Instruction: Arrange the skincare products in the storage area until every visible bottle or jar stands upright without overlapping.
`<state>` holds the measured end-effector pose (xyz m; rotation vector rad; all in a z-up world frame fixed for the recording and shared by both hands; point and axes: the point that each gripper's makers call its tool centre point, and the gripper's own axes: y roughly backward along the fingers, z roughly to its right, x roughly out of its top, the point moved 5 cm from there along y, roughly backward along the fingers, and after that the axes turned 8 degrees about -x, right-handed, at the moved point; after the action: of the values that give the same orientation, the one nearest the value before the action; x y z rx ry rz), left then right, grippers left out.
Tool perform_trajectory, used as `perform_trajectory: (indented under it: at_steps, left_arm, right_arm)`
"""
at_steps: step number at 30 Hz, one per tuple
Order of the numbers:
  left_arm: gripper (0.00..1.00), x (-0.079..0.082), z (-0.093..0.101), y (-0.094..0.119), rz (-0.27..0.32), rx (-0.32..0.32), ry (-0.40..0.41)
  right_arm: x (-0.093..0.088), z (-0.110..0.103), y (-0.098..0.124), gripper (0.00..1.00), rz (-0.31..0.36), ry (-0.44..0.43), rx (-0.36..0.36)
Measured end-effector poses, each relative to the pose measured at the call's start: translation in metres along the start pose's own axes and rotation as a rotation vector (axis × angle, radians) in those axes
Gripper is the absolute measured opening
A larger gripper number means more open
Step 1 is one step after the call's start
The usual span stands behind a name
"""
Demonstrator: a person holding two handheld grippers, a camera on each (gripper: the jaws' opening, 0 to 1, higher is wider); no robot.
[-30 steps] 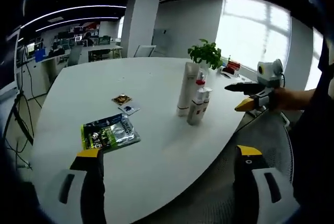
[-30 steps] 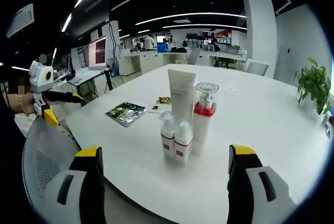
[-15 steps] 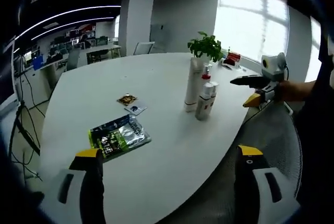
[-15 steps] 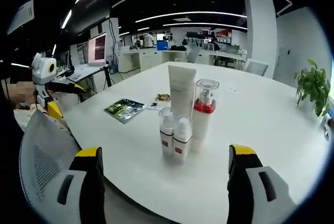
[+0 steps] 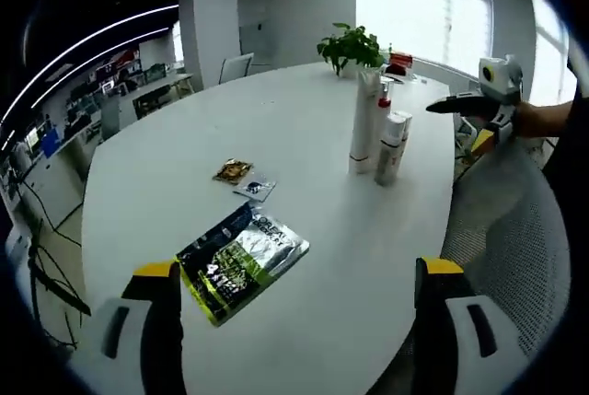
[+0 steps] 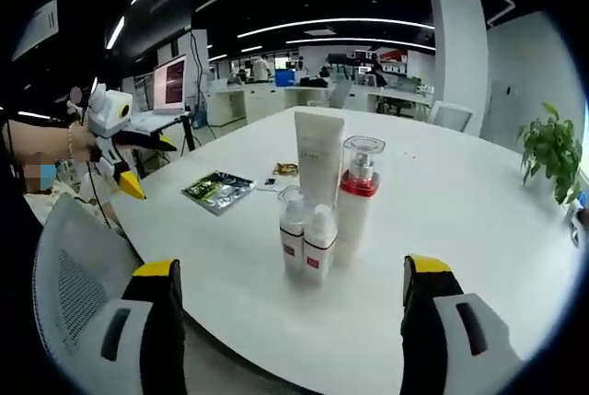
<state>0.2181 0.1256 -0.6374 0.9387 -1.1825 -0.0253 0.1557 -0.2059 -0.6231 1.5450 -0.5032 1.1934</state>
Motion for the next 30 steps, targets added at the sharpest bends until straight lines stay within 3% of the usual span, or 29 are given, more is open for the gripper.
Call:
perform_trajectory:
  at_steps: [6, 13, 22, 30]
  left_arm:
    - [0.99, -0.009, -0.019, -0.018, -0.098, -0.032, -0.051]
    - [0.99, -0.013, -0.033, -0.034, -0.162, -0.063, -0.092]
    - [0.99, -0.023, -0.069, -0.051, -0.273, -0.078, -0.129]
    - [0.99, -0.024, -0.094, -0.065, -0.304, -0.107, -0.170]
  right_arm:
    - [-0.001, 0.003, 0.000, 0.99, -0.001, -0.004, -0.014]
    - [0.000, 0.006, 0.001, 1.00, 0.011, -0.027, -0.032]
    - [0.000, 0.004, 0.000, 1.00, 0.010, -0.053, -0.012]
    - [-0.002, 0.006, -0.001, 0.99, 0.005, -0.078, -0.010]
